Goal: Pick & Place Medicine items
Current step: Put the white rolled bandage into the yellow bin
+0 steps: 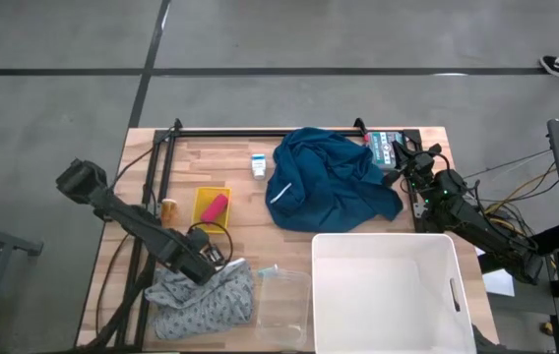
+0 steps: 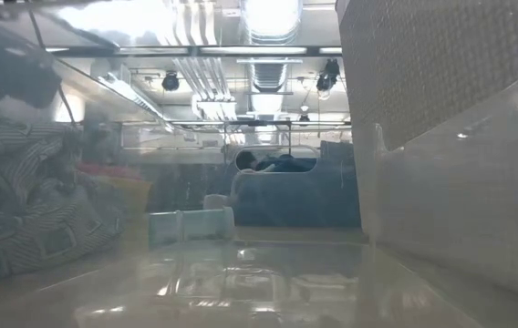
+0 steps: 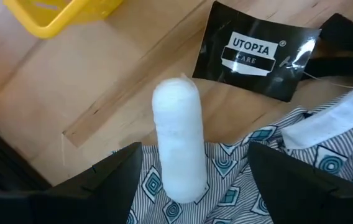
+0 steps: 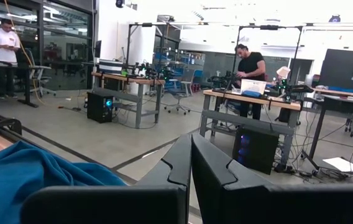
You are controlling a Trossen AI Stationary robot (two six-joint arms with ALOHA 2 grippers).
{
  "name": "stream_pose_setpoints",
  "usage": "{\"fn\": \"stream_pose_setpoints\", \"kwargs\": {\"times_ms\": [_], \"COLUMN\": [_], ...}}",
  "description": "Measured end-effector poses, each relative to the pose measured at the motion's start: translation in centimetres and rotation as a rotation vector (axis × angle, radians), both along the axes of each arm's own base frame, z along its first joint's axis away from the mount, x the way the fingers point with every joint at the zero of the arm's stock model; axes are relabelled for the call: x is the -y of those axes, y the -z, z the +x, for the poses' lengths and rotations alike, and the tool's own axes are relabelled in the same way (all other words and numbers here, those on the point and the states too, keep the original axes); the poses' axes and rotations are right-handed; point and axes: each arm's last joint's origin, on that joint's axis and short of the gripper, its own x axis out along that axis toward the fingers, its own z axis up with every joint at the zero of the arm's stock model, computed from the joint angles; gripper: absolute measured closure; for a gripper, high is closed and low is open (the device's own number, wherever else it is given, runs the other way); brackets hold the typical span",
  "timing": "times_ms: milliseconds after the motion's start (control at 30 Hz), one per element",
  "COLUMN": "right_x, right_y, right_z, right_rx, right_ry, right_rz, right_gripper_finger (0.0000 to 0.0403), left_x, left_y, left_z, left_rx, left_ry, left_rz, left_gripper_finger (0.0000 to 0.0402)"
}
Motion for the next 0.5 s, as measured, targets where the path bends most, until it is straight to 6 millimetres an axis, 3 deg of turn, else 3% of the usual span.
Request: {"fn": "stream_pose_setpoints", "kwargs": {"times_ms": [500], "right_x": [0.0], "right_y": [0.0], "right_z": [0.0], "right_rx": [0.000], "right_ry": [0.000], "right_rz": [0.000], "right_gripper_finger": [0.0394], "left_x": [-0.8], "left_y": [2.3], "left_z": [-1.1], "left_rx": [-0.007], "left_ry": [0.032], "left_rz": [0.039], "left_gripper_finger": [0.0103]}}
